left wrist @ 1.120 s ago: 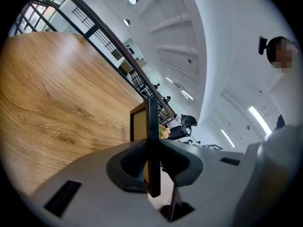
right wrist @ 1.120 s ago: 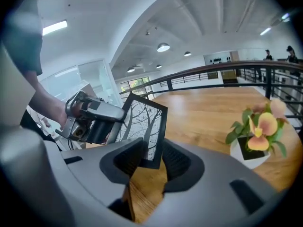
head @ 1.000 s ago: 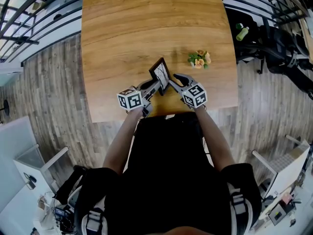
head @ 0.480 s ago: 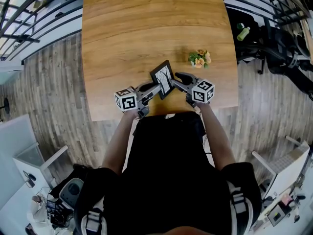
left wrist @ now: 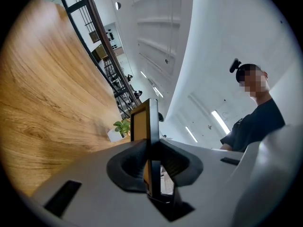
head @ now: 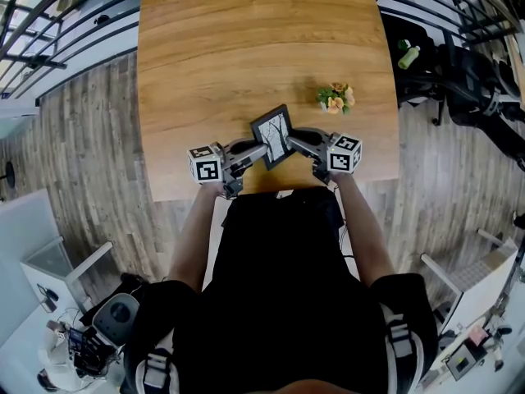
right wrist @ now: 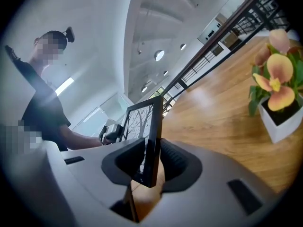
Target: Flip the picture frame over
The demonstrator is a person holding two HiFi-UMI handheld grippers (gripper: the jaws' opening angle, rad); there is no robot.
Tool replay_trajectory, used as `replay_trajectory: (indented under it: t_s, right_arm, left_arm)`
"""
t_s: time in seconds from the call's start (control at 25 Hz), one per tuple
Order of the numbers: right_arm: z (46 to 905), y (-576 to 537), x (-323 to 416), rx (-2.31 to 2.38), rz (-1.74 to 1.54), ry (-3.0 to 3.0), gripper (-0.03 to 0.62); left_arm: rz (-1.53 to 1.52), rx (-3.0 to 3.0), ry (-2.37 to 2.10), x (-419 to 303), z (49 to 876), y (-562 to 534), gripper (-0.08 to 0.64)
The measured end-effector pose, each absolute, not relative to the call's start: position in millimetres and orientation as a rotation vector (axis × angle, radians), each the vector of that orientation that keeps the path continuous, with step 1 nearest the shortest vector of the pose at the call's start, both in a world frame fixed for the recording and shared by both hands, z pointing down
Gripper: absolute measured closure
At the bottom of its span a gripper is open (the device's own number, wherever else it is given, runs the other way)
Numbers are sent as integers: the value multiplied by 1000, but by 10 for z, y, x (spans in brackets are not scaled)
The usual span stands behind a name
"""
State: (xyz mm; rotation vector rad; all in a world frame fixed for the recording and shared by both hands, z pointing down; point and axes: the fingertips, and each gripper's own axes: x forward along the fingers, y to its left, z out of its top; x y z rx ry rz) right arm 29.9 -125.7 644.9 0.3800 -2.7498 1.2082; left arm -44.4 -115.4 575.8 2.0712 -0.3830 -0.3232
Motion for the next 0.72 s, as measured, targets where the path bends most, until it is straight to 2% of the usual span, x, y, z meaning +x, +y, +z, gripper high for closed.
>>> replay_trajectory:
  t_s: [0.72]
  right_arm:
    - [6679, -1331, 388, 587, 1166, -2644, 500]
  left_arm:
    - [-150, 2028, -651, -513, 6177, -1335, 474]
